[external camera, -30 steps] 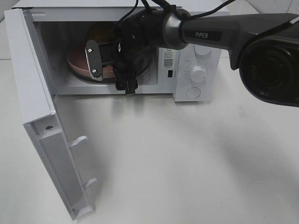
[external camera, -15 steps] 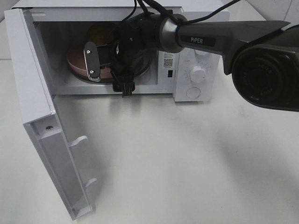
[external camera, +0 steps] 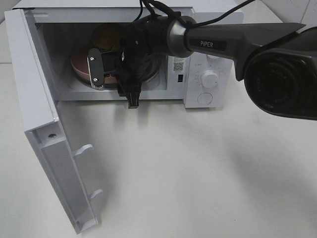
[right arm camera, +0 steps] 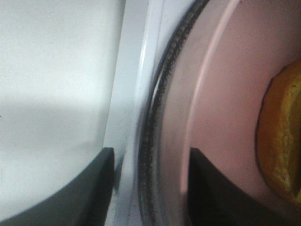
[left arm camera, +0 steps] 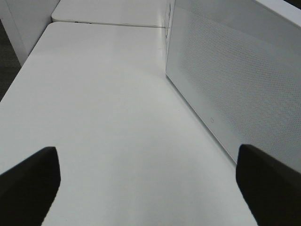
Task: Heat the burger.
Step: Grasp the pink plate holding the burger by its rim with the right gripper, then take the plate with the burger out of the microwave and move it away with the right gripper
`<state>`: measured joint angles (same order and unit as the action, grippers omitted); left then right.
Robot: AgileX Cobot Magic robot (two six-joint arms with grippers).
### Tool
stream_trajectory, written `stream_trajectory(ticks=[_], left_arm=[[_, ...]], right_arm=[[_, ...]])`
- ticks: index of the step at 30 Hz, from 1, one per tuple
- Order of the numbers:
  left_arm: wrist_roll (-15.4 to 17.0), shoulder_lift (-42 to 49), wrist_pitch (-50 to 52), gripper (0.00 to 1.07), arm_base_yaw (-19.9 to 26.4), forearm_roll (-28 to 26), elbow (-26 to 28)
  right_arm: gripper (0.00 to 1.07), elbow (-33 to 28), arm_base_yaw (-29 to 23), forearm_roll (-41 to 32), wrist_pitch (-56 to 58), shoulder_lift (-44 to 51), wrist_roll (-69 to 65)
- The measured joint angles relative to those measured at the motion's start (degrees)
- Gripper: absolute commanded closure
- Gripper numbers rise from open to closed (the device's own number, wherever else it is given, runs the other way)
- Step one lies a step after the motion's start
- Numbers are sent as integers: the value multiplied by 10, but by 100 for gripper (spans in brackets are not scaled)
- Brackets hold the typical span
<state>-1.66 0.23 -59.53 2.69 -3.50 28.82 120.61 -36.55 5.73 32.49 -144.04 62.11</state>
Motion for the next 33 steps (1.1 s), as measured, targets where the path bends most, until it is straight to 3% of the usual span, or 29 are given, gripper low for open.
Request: stream_trajectory(ticks=[2, 3, 5, 25, 33], left_arm=[[0, 0, 0, 11, 0, 0, 0], [0, 0, 0, 11, 0, 0, 0], [0, 0, 0, 11, 0, 0, 0], [0, 0, 0, 11, 0, 1, 0], [0, 0, 0, 11, 0, 1, 0]], right_arm=[[87, 0, -1, -3, 2, 0, 0], [98, 0, -5, -4, 7, 2, -1], [107, 1, -7, -10, 0, 6, -1], [107, 1, -14, -18, 29, 22, 26], [107, -61, -21, -26, 6, 62, 26]])
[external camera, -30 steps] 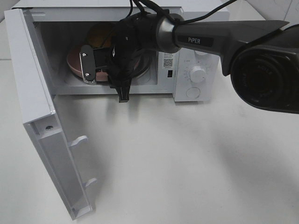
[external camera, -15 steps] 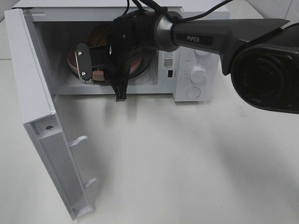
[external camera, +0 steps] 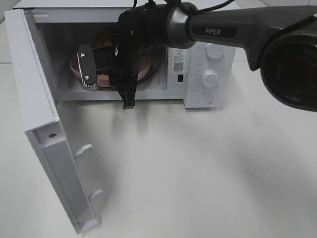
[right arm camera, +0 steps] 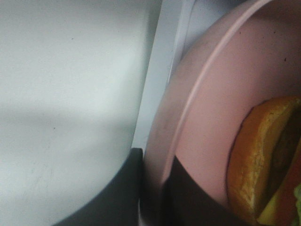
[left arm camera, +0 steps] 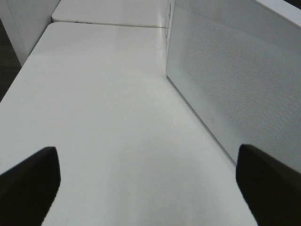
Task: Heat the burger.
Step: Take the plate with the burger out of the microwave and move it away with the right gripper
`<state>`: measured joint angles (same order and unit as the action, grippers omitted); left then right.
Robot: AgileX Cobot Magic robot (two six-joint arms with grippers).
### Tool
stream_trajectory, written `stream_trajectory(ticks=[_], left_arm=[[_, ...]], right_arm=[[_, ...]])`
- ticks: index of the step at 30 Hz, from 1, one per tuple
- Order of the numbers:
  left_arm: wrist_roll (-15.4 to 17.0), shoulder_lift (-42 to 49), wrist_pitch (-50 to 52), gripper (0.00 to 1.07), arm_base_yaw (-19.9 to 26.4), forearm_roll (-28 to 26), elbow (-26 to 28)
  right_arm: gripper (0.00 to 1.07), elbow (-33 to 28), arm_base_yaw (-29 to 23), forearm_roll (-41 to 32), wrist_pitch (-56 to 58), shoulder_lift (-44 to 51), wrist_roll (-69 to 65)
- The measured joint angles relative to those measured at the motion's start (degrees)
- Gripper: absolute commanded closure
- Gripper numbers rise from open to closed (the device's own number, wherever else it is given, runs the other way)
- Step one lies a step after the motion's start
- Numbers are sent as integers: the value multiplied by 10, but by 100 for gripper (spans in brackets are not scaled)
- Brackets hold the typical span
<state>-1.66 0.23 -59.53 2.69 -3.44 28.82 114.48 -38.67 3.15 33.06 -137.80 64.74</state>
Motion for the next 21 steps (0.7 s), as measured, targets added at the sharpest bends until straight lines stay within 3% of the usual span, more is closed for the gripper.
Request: stream_trajectory(ticks=[12, 14, 17, 21], left_arm=[[0, 0, 0, 11, 0, 0, 0], [0, 0, 0, 11, 0, 0, 0], [0, 0, 0, 11, 0, 0, 0], [0, 0, 0, 11, 0, 0, 0]], right_arm=[[107, -142, -5, 22, -96, 75, -2], [107, -199, -5, 24, -131, 108, -3], [107, -216, -5, 24, -139, 117, -3], [107, -296, -5, 24, -170, 161, -3]])
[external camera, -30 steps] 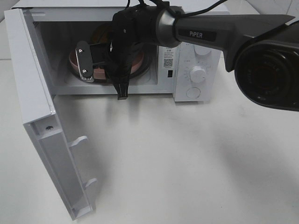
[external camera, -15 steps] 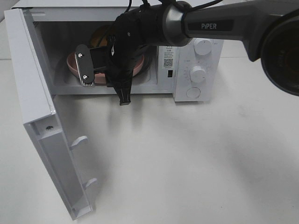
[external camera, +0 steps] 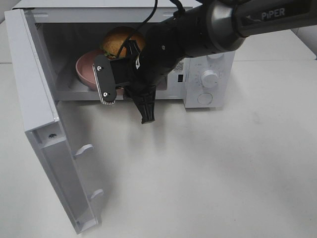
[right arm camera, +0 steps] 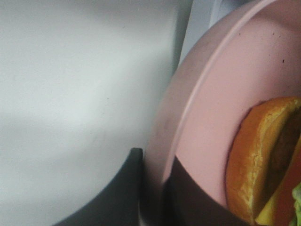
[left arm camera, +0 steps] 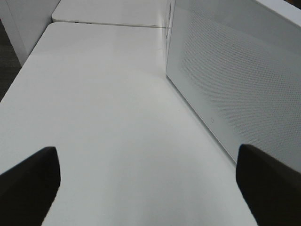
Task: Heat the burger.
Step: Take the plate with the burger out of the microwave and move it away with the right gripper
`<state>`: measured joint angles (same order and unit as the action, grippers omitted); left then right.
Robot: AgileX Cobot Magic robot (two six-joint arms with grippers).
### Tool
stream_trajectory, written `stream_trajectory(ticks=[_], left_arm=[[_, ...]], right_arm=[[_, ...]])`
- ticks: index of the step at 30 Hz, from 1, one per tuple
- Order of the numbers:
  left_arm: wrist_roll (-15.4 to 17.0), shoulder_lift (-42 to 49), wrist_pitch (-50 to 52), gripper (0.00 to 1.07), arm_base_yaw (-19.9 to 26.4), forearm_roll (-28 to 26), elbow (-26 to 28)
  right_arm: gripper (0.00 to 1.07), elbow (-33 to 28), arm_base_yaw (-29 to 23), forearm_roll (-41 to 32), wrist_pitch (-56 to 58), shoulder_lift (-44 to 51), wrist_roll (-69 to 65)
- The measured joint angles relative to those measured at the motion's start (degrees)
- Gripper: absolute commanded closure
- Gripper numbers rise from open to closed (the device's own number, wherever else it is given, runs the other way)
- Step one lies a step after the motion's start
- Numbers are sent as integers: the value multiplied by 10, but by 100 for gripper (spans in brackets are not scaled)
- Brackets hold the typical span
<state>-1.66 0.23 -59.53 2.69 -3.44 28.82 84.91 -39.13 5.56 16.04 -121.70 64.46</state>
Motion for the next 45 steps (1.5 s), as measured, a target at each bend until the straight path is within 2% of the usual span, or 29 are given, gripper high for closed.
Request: stream_trajectory(ticks=[2, 4, 7, 9, 11, 15, 18, 20, 21, 23, 38, 45], left_arm=[[0, 0, 0, 11, 0, 0, 0], [0, 0, 0, 11, 0, 0, 0], [0, 0, 0, 11, 0, 0, 0], [0, 0, 0, 11, 0, 0, 0], [0, 0, 0, 11, 0, 0, 0], [0, 0, 0, 11, 0, 0, 0], [0, 0, 0, 11, 0, 0, 0], [0, 0, 0, 11, 0, 0, 0], [0, 0, 0, 11, 0, 0, 0], [0, 0, 0, 11, 0, 0, 0], [0, 0, 0, 11, 0, 0, 0], [0, 0, 0, 11, 0, 0, 0]], right_arm=[[107, -14, 0, 0, -10, 6, 0], [107, -79, 0, 2, -56, 45, 1], [107, -95, -1, 2, -64, 53, 1], [107, -151, -6, 14, -95, 95, 1], [107, -162, -6, 18, -99, 105, 2], [107, -234, -6, 36, -126, 155, 3], [107, -250, -6, 37, -132, 166, 3], [107, -305, -6, 40, -144, 207, 3], [107, -305, -6, 40, -144, 207, 3], [107, -344, -6, 45, -148, 238, 3], [107, -484, -5, 62, -147, 400, -2], [107, -555, -5, 62, -93, 508, -5]])
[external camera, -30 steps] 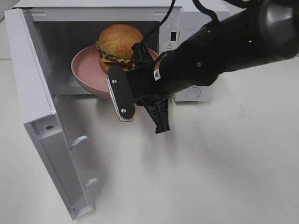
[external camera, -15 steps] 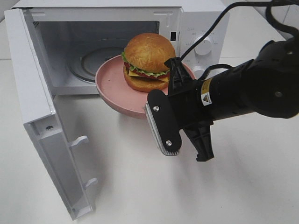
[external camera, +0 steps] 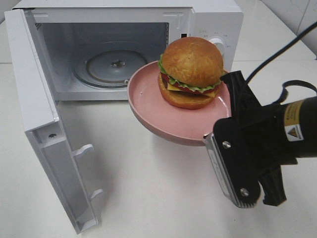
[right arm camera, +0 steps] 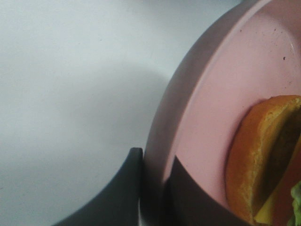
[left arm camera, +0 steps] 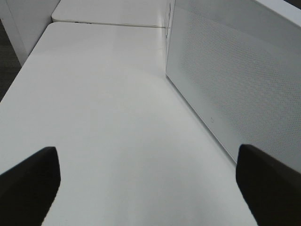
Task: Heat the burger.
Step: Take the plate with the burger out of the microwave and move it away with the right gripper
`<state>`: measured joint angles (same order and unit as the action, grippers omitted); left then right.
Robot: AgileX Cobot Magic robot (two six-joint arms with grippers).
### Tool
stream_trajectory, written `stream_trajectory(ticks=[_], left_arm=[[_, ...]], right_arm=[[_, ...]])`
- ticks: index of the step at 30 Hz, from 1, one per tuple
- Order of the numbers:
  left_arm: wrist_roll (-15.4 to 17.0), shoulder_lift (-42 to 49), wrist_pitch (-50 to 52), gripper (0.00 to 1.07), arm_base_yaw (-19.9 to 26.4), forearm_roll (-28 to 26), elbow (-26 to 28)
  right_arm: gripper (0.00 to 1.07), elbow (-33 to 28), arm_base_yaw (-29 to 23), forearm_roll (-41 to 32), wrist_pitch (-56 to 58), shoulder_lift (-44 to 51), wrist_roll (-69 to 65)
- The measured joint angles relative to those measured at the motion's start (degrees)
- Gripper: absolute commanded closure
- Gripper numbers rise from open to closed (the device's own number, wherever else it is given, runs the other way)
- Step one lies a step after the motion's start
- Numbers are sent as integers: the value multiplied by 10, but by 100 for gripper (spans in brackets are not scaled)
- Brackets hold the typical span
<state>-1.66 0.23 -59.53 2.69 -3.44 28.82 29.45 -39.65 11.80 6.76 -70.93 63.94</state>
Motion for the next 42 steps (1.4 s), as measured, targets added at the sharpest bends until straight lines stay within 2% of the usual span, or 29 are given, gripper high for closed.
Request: stream_trajectory(ticks=[13, 25, 38, 42], left_arm=[[0, 0, 0, 11, 0, 0, 0], [0, 0, 0, 11, 0, 0, 0], [0, 0, 0, 11, 0, 0, 0], [0, 0, 0, 11, 0, 0, 0]], right_arm=[[107, -69, 0, 0, 113, 156, -24], [107, -97, 0, 10, 225, 267, -84], [107, -99, 0, 161, 356, 297, -355], [107, -99, 0, 179, 365, 297, -395]])
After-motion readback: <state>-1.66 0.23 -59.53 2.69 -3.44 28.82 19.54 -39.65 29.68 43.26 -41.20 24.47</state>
